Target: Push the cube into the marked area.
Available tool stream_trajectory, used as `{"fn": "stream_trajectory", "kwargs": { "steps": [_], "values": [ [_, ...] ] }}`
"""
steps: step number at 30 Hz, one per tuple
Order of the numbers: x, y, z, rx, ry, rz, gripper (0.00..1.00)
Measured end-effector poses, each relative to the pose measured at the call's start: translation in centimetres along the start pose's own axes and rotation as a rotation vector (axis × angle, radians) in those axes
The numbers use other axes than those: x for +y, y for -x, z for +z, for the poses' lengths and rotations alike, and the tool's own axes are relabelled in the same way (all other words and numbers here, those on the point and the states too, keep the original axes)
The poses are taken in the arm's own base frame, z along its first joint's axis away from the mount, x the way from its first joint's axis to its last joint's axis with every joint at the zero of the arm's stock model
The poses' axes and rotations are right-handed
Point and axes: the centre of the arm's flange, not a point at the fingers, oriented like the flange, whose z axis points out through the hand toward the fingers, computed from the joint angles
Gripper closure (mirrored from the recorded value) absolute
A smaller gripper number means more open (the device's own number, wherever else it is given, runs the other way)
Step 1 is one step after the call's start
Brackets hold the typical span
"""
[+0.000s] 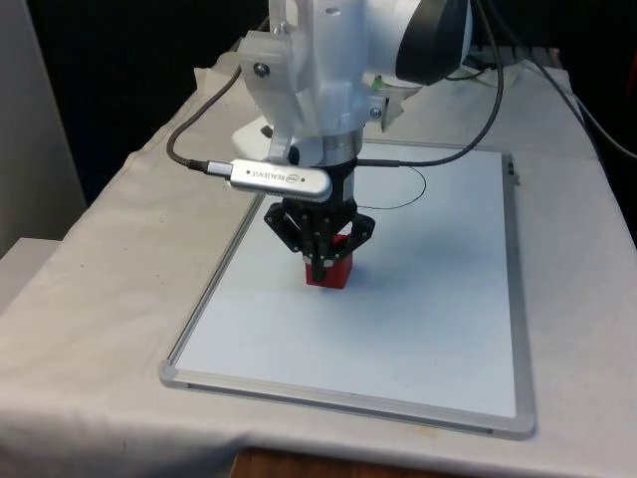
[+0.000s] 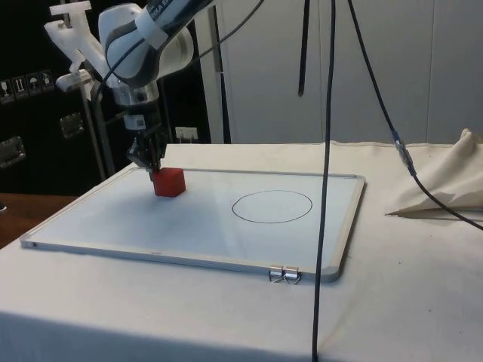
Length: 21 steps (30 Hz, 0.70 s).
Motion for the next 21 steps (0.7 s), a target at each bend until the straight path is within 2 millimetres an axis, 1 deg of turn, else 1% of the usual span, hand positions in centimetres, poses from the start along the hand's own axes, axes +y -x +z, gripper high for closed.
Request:
{"fn": "stream_trajectory", "kwargs": {
  "steps": [4,9,10,16,19,21],
  "values": [
    [0.0,0.7,0.0,-0.016,-0.003,0.000,1.00],
    [-0.1,2.2,0.4,-0.050,-0.015,0.000,1.00],
    [-0.1,2.2,0.4,-0.050,-0.015,0.000,1.00],
    [0.1,4.1,1.0,-0.090,-0.036,-0.007,1.00],
    [0.2,4.4,1.1,-0.096,-0.038,-0.009,1.00],
    [0.1,4.9,1.2,-0.109,-0.042,-0.012,1.00]
  ]
}}
